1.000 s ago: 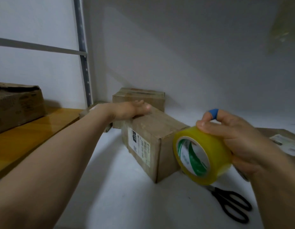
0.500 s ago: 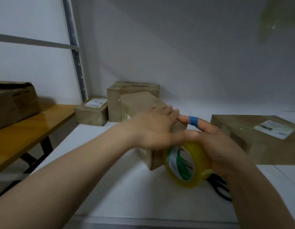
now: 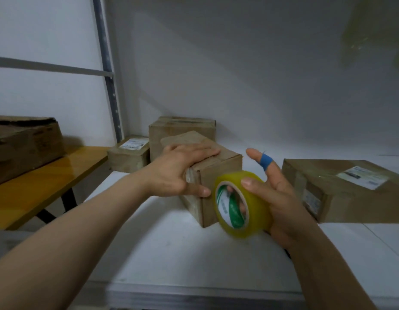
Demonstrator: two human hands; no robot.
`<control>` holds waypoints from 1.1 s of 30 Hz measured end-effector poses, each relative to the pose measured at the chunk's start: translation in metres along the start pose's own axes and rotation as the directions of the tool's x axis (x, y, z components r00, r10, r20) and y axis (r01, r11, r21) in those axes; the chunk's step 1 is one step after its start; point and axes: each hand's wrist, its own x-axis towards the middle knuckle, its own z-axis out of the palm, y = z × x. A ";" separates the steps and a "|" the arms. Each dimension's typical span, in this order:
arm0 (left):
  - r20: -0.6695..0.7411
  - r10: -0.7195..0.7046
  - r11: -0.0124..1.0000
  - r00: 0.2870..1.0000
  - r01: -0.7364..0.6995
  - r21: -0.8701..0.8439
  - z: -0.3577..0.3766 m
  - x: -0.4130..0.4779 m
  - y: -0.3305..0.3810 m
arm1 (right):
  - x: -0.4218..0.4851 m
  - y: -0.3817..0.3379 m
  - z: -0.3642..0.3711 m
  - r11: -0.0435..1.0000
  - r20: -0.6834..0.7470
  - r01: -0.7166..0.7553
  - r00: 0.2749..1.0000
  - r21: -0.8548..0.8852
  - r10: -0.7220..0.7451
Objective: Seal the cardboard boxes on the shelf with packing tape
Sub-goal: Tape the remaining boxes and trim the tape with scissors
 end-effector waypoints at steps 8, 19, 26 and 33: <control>-0.016 -0.104 0.651 0.994 0.056 -0.757 -0.076 0.015 0.000 | 0.035 -0.090 0.042 0.876 0.001 0.411 0.905 0.250 -0.425; -0.105 -0.037 0.886 0.994 -0.016 -0.463 -0.071 0.020 -0.012 | 0.136 -0.088 0.108 0.996 -0.175 0.084 0.981 0.009 -0.081; -0.151 -0.387 0.869 0.910 0.304 -0.391 -0.057 0.021 -0.033 | 0.145 -0.119 0.117 0.998 -0.199 -0.024 0.980 -0.063 0.011; -0.107 -0.470 0.849 0.876 0.417 -0.324 -0.068 0.023 -0.038 | 0.099 -0.124 0.102 0.983 -0.173 -0.030 0.985 -0.179 -0.001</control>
